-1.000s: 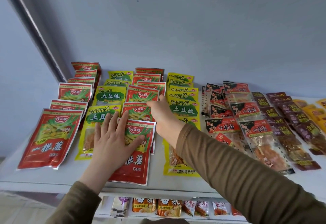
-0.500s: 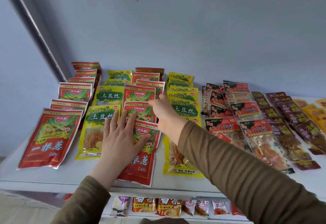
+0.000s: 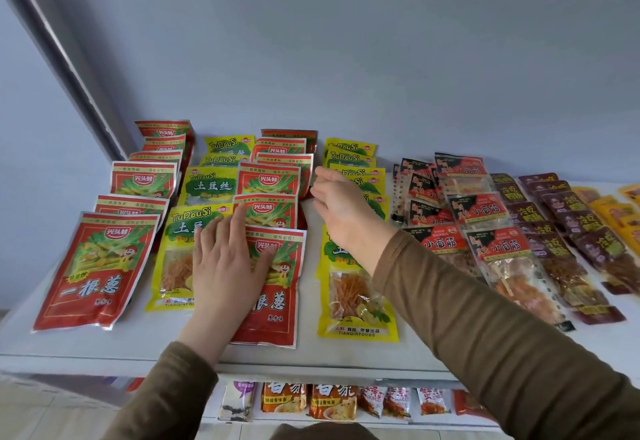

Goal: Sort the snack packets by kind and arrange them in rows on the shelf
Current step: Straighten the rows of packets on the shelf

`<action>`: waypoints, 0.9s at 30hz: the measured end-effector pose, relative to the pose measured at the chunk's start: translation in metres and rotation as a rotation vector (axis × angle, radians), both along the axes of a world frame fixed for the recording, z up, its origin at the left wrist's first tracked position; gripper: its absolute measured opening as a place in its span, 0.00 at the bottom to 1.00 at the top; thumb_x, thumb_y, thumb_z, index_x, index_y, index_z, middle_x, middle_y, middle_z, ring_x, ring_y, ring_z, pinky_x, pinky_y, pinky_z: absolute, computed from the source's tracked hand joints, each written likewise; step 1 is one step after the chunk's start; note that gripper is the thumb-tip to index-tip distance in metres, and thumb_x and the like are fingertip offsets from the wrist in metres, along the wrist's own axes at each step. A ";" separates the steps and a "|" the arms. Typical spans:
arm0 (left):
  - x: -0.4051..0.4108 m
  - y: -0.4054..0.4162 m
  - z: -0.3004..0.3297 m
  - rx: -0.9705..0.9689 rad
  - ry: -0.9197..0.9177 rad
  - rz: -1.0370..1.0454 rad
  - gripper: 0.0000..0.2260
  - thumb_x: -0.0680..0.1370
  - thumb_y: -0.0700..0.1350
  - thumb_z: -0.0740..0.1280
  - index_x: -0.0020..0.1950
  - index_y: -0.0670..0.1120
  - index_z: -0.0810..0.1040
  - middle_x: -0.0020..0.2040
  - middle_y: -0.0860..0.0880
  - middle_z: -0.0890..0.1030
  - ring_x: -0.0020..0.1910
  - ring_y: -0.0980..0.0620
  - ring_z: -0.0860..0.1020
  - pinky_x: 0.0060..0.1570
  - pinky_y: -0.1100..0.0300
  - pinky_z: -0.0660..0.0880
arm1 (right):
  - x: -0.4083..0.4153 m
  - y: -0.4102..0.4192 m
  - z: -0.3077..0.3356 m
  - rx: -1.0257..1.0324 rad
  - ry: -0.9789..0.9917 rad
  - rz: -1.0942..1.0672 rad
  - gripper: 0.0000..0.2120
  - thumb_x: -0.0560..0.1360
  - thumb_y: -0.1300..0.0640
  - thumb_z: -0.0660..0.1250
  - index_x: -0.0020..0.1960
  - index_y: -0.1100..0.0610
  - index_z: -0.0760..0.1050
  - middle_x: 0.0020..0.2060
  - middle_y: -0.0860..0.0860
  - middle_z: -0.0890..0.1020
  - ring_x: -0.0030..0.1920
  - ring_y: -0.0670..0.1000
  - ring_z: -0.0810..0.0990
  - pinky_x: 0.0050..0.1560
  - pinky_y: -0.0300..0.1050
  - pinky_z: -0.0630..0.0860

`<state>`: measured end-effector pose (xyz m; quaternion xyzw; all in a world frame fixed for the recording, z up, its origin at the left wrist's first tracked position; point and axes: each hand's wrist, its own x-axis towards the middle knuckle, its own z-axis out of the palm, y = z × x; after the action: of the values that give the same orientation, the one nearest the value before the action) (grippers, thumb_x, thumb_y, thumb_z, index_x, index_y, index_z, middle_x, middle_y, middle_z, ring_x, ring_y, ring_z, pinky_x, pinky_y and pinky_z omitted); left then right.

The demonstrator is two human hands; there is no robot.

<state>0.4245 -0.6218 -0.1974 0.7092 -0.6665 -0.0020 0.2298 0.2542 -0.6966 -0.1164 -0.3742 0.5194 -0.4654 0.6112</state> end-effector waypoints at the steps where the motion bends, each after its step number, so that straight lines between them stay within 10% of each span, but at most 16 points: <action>1: 0.000 0.001 0.003 -0.007 0.020 0.005 0.36 0.80 0.63 0.62 0.82 0.49 0.55 0.78 0.42 0.65 0.79 0.40 0.59 0.79 0.40 0.53 | -0.003 0.003 0.002 -0.015 0.008 -0.001 0.13 0.83 0.69 0.55 0.61 0.60 0.75 0.49 0.49 0.79 0.54 0.46 0.76 0.65 0.44 0.67; 4: -0.002 0.010 0.010 -0.071 0.038 -0.029 0.31 0.82 0.60 0.60 0.82 0.49 0.56 0.82 0.42 0.58 0.81 0.41 0.52 0.79 0.41 0.51 | -0.008 0.007 0.003 -0.008 0.004 0.006 0.17 0.83 0.69 0.56 0.70 0.63 0.70 0.63 0.54 0.78 0.67 0.50 0.73 0.70 0.46 0.66; 7: -0.009 0.025 0.007 -0.072 -0.065 -0.163 0.29 0.83 0.64 0.52 0.82 0.52 0.59 0.83 0.44 0.56 0.83 0.43 0.49 0.80 0.44 0.47 | -0.004 0.005 0.002 0.025 -0.003 0.053 0.12 0.83 0.67 0.55 0.60 0.63 0.76 0.50 0.50 0.81 0.60 0.45 0.76 0.71 0.45 0.68; 11: -0.018 0.033 -0.009 0.077 -0.173 -0.191 0.35 0.80 0.72 0.41 0.84 0.56 0.52 0.84 0.44 0.47 0.82 0.41 0.39 0.80 0.44 0.43 | 0.010 -0.003 -0.002 0.099 -0.013 0.066 0.12 0.84 0.64 0.57 0.62 0.63 0.76 0.45 0.50 0.81 0.38 0.40 0.78 0.27 0.29 0.74; 17: -0.020 0.029 -0.016 0.113 -0.167 -0.195 0.37 0.78 0.73 0.39 0.84 0.57 0.49 0.84 0.45 0.43 0.82 0.42 0.37 0.79 0.47 0.39 | 0.029 -0.007 -0.015 0.186 0.092 0.082 0.15 0.82 0.59 0.62 0.68 0.57 0.74 0.67 0.55 0.78 0.66 0.57 0.76 0.70 0.56 0.70; 23: -0.019 0.029 -0.018 0.106 -0.177 -0.202 0.36 0.80 0.73 0.42 0.83 0.55 0.54 0.84 0.43 0.49 0.82 0.40 0.42 0.80 0.45 0.45 | 0.021 -0.007 -0.010 0.128 0.049 0.036 0.13 0.84 0.64 0.58 0.64 0.65 0.74 0.61 0.60 0.81 0.44 0.48 0.80 0.39 0.42 0.75; 27: -0.019 0.029 -0.020 0.096 -0.178 -0.195 0.36 0.80 0.73 0.43 0.83 0.55 0.55 0.83 0.43 0.51 0.82 0.40 0.44 0.80 0.44 0.46 | 0.017 -0.001 -0.007 0.161 0.041 0.020 0.15 0.84 0.68 0.54 0.68 0.69 0.71 0.64 0.62 0.79 0.64 0.57 0.78 0.60 0.46 0.74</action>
<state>0.4052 -0.5930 -0.2176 0.6487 -0.7490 0.0068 0.1345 0.2717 -0.6979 -0.1238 -0.3385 0.5639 -0.4082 0.6331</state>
